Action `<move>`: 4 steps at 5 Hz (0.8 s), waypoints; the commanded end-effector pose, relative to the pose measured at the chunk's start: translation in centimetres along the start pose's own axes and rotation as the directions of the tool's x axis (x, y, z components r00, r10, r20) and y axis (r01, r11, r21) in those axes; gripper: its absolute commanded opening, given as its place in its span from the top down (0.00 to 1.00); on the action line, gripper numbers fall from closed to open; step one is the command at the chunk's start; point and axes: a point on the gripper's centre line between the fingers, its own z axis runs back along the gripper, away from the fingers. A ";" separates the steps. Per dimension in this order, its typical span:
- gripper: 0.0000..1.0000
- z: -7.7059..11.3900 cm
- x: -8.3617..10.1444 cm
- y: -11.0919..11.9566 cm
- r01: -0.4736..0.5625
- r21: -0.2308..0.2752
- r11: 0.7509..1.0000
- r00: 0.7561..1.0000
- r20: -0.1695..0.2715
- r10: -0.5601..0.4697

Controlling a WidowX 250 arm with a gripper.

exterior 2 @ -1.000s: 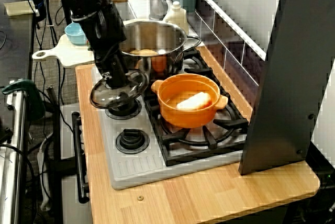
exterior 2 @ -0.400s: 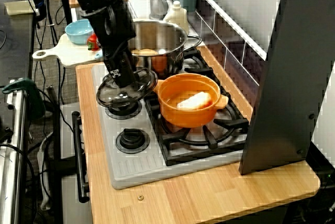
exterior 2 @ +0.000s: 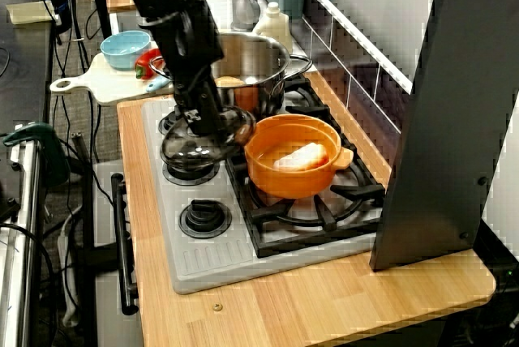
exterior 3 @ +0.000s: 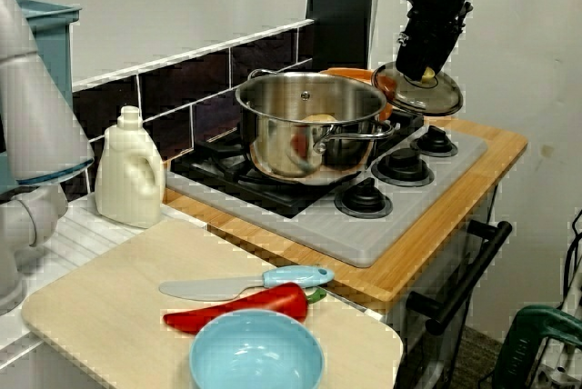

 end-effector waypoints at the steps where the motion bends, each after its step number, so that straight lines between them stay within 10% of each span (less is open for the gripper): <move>1: 1.00 1.0 2.1 -0.1 -0.004 -0.003 1.000 0.999 0.043 0.004; 4: 1.00 1.2 5.3 0.4 -0.028 -0.004 1.000 0.999 0.039 0.028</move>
